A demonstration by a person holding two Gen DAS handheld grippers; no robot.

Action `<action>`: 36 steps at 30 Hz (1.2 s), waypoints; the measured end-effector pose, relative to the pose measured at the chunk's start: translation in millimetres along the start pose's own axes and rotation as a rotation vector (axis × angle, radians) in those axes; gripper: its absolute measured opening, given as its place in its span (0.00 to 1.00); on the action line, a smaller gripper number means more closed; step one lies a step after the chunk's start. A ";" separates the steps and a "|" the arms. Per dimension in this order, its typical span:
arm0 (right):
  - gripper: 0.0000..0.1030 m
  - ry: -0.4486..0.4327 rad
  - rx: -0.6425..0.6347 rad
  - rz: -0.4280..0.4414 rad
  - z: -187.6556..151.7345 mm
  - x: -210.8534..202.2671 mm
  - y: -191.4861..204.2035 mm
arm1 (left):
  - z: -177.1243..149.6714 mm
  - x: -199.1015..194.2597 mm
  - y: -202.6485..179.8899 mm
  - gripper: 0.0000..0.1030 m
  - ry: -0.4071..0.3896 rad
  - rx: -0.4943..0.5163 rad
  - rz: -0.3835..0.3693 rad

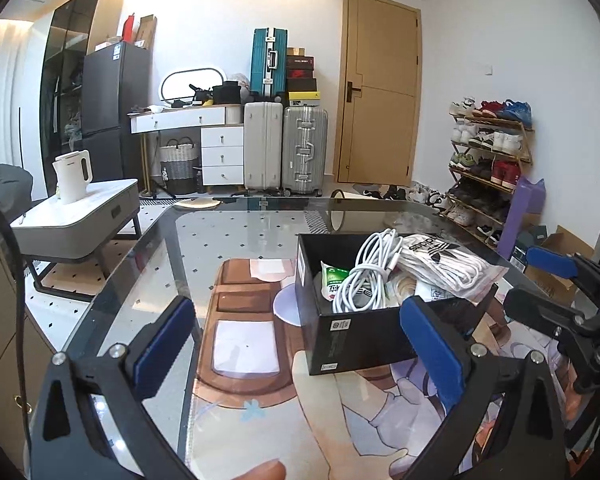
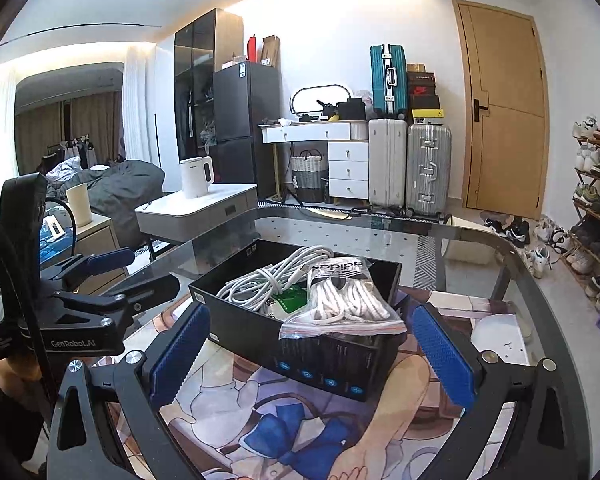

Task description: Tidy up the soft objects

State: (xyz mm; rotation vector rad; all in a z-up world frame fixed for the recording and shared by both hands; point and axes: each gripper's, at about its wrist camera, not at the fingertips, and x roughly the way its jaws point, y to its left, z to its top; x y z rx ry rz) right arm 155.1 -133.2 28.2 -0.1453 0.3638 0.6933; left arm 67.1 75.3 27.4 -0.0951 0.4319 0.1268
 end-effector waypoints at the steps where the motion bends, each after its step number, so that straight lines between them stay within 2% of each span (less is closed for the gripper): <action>1: 0.99 -0.003 -0.005 -0.001 -1.2 1.4 1.1 | -1.1 1.6 0.2 1.00 0.000 -0.004 0.000; 7: 0.99 -0.017 -0.020 0.001 -6.4 2.0 7.0 | -2.2 4.4 -4.2 1.00 -0.008 -0.006 0.001; 12: 0.99 0.000 -0.047 -0.003 -10.6 7.3 11.8 | -2.9 2.3 -13.5 1.00 -0.014 0.033 0.017; 16: 0.99 -0.020 -0.027 -0.005 -11.4 4.0 7.9 | -2.7 4.1 -16.6 1.00 -0.002 0.043 0.024; 20: 1.00 -0.037 -0.003 -0.021 -12.7 0.8 3.4 | -3.5 4.1 -18.0 1.00 0.003 0.051 0.015; 25: 1.00 -0.018 -0.031 -0.046 -12.8 6.0 10.6 | -3.6 5.9 -18.1 1.00 0.015 0.055 0.008; 36: 1.00 -0.018 -0.026 -0.048 -14.1 4.8 12.9 | -3.0 6.5 -17.6 1.00 0.017 0.053 -0.004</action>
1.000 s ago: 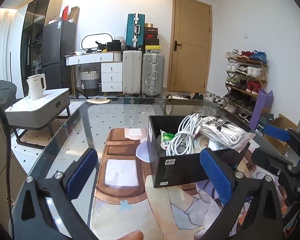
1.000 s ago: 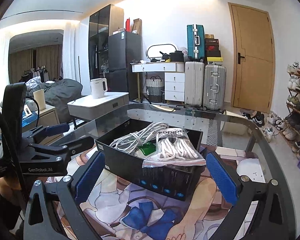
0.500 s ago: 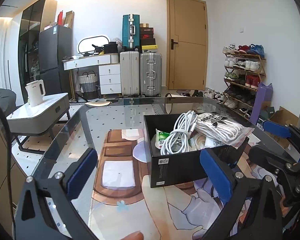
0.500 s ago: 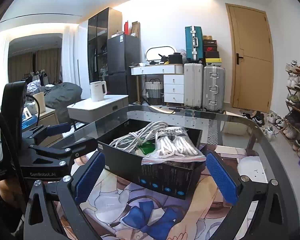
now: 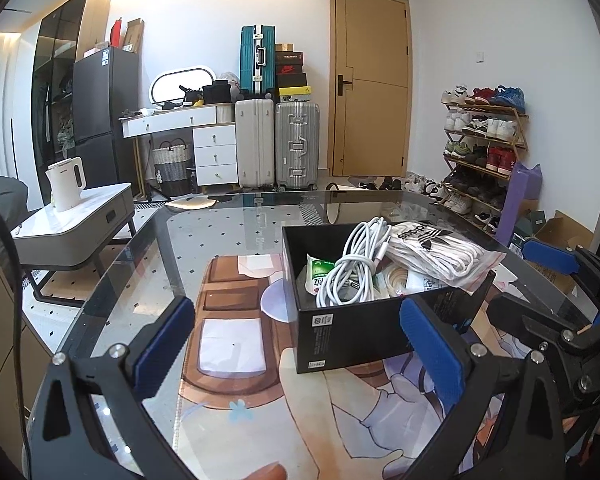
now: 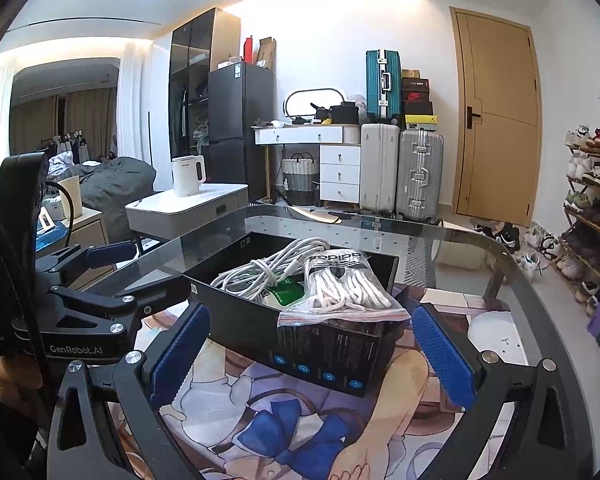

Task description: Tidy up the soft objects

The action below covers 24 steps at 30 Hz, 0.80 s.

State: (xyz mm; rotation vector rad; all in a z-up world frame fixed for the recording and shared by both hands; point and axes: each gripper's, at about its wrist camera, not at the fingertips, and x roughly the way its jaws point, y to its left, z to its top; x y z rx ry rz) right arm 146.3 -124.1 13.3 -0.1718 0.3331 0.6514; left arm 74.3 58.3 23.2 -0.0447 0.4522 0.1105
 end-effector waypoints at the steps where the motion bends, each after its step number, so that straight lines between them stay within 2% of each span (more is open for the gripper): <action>1: 1.00 0.000 -0.002 0.001 0.9 0.4 -0.7 | 0.2 0.0 -0.1 1.00 -0.001 0.000 0.003; 24: 1.00 -0.004 0.001 0.001 0.8 0.3 -1.3 | -0.6 -0.6 -1.1 1.00 -0.011 -0.013 0.010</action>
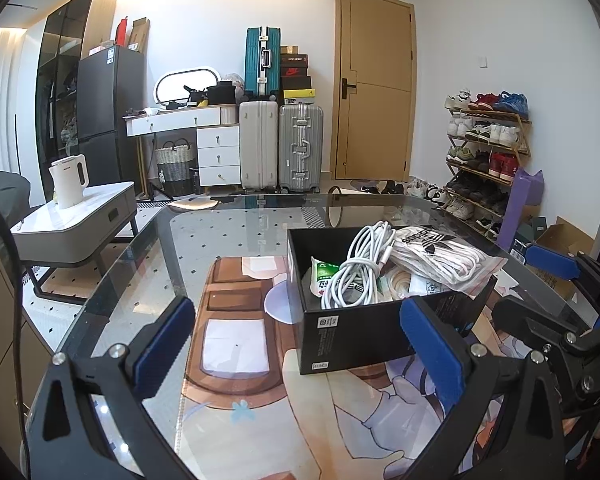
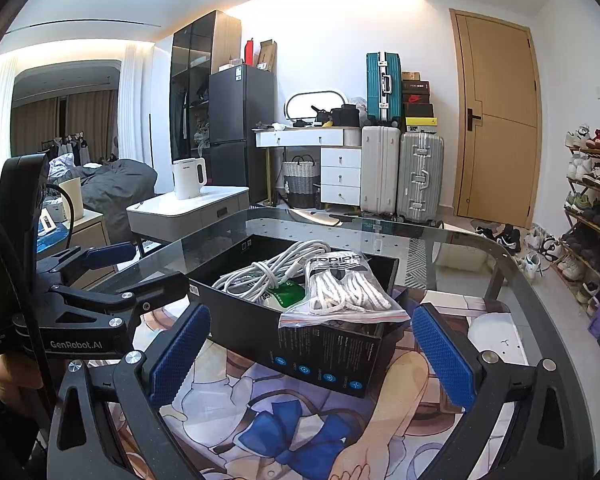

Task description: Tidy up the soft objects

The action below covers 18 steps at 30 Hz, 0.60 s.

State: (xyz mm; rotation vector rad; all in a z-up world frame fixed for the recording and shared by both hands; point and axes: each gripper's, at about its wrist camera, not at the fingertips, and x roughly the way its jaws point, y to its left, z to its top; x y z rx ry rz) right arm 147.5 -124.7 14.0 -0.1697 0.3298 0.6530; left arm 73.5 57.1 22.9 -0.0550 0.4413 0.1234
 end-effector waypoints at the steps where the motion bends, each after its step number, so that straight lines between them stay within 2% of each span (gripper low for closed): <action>1: 1.00 -0.001 0.000 0.000 0.0 0.0 -0.1 | 0.0 0.2 -0.2 1.00 0.001 0.000 0.000; 18: 1.00 0.000 -0.006 -0.002 0.9 -0.3 -1.9 | -0.4 0.5 -0.9 1.00 0.003 -0.005 0.000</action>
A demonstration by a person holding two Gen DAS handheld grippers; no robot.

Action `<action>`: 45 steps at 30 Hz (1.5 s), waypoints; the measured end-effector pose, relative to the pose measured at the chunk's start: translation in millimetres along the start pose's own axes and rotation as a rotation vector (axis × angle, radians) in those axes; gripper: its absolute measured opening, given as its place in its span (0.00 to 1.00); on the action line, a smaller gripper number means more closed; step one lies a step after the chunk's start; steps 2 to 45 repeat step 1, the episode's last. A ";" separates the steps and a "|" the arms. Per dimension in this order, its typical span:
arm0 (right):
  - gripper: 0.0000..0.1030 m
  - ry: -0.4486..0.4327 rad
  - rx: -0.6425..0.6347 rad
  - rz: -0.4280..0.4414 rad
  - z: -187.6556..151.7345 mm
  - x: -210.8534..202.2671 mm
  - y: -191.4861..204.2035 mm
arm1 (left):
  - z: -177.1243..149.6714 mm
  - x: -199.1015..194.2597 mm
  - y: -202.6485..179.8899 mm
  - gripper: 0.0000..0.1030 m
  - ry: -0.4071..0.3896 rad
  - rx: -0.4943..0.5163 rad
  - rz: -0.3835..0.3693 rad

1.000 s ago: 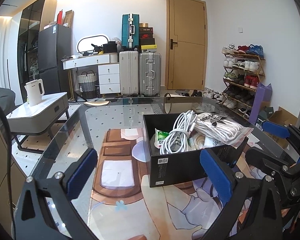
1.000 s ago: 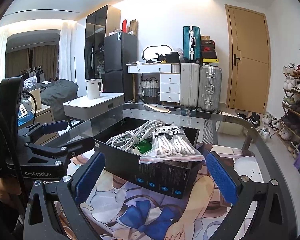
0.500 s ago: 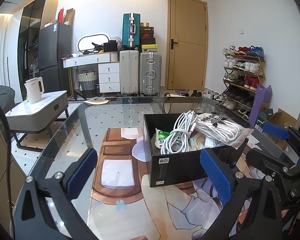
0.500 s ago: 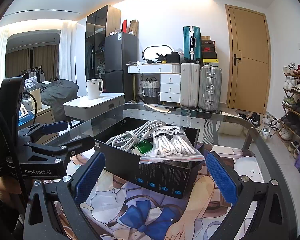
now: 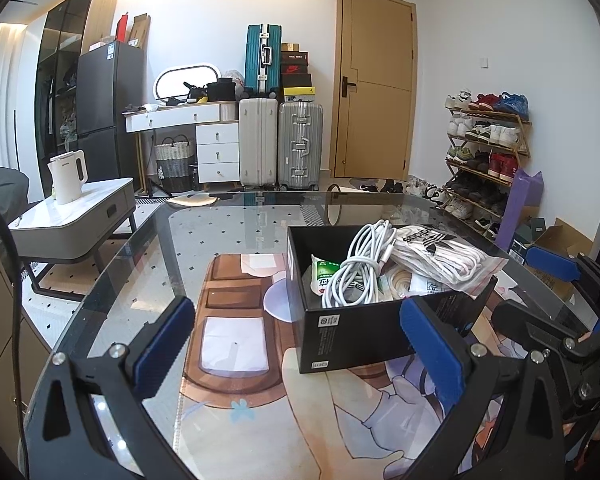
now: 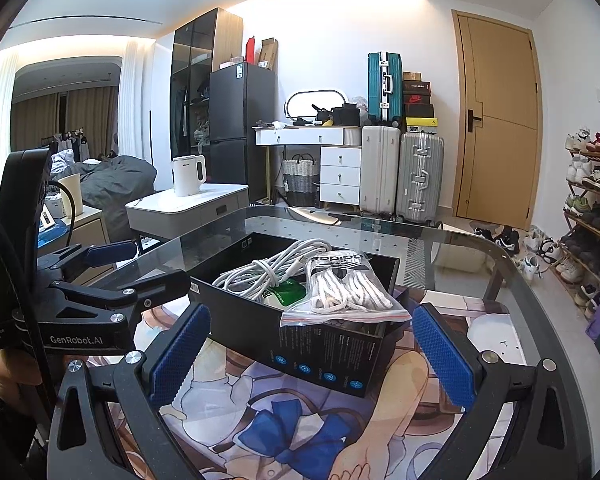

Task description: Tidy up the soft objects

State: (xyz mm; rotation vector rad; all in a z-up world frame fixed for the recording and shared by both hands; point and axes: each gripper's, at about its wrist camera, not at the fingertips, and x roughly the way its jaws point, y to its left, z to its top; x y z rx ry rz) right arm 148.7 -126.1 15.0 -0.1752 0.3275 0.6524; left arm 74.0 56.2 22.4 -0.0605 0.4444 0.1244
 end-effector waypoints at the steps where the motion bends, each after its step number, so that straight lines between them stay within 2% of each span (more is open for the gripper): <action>1: 1.00 0.001 0.000 -0.001 0.0 0.0 -0.1 | -0.1 0.5 -1.0 1.00 0.001 0.000 0.001; 45: 1.00 0.001 0.000 -0.001 0.0 0.0 -0.1 | -0.1 0.5 -1.0 1.00 0.001 0.000 0.001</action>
